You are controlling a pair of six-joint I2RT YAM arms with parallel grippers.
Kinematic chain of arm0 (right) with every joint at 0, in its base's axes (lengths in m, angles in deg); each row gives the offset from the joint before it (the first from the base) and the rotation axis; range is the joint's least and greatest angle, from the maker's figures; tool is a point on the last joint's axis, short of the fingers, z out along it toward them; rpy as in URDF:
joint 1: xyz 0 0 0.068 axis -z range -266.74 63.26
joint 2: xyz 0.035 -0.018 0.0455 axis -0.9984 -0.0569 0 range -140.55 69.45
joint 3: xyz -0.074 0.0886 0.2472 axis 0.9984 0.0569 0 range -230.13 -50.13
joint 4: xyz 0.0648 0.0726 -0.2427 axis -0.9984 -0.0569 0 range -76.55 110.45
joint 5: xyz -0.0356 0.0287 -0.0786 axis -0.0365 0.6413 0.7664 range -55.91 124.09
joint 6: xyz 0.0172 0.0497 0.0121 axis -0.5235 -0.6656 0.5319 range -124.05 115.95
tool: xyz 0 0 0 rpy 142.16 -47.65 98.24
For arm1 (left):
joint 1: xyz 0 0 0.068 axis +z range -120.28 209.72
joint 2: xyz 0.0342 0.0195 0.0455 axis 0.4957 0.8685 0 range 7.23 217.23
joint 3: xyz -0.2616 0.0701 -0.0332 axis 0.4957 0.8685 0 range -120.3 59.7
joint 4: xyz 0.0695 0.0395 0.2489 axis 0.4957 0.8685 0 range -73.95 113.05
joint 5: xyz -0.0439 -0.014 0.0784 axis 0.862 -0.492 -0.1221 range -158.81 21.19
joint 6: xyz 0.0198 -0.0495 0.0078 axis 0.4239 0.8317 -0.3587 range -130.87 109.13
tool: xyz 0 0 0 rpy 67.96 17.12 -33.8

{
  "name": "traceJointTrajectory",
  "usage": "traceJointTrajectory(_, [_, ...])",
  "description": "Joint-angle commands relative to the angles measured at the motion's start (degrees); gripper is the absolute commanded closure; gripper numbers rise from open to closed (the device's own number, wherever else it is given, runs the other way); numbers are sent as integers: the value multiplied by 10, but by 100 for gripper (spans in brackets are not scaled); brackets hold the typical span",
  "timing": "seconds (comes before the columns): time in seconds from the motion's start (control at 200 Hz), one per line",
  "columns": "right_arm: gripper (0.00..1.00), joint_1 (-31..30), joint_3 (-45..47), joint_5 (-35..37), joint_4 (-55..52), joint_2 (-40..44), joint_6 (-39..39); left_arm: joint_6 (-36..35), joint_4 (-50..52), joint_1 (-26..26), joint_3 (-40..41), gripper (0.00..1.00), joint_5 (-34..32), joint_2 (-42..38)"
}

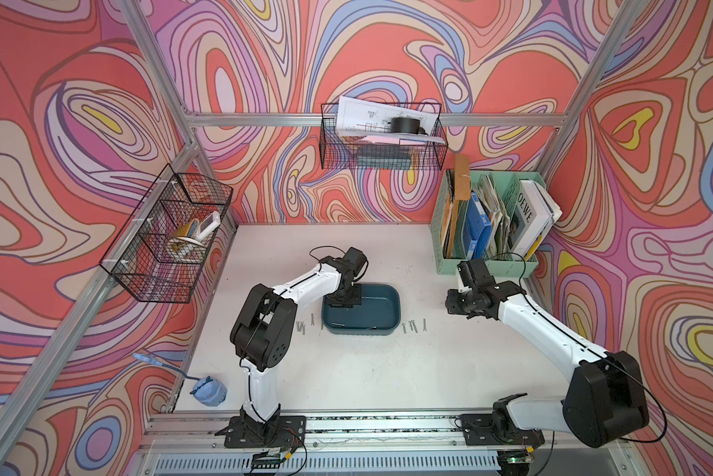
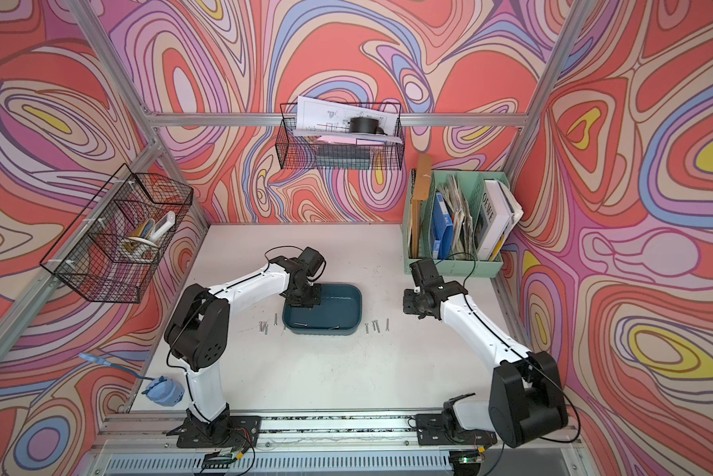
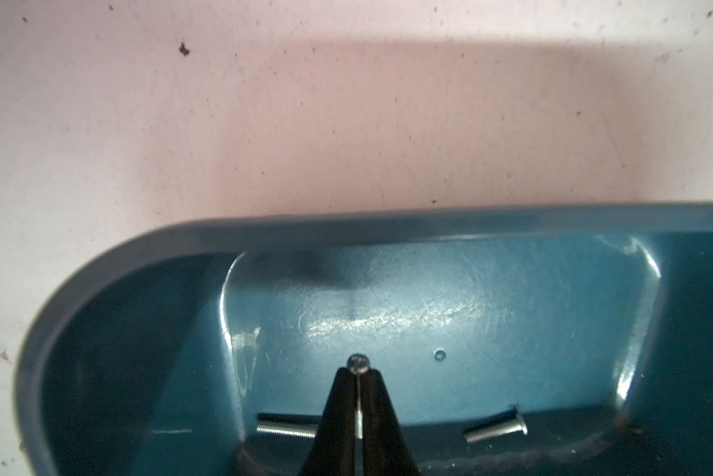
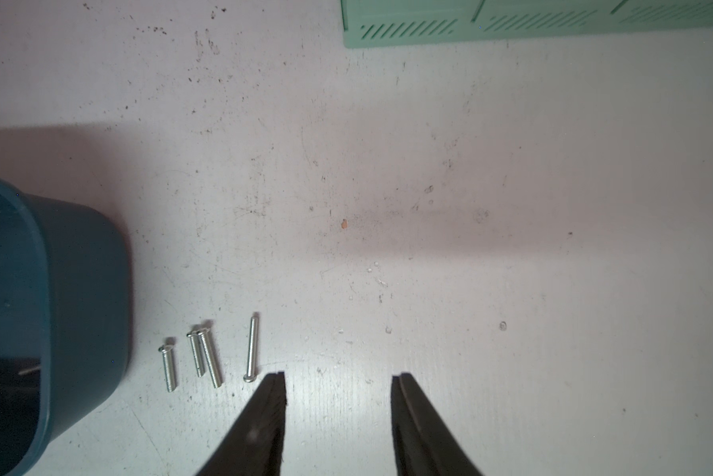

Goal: Take out the screws from the storage box
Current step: Pick up the screw from the storage box, then place the screw at the center of the board.

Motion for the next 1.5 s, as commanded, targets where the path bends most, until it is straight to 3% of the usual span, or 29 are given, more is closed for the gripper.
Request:
traceJointTrajectory(0.0, [56, 2, 1, 0, 5, 2, 1, -14, 30, -3, 5, 91, -13, -29])
traceJointTrajectory(0.456, [56, 3, 1, 0, 7, 2, 1, -25, 44, 8, 38, 90, -41, -116])
traceJointTrajectory(0.901, [56, 3, -4, -4, 9, -7, 4, -51, 41, 149, 123, 90, -30, -222])
traceJointTrajectory(1.492, [56, 4, -12, 2, 0, -9, 1, -58, -53, 201, 180, 90, 19, -92])
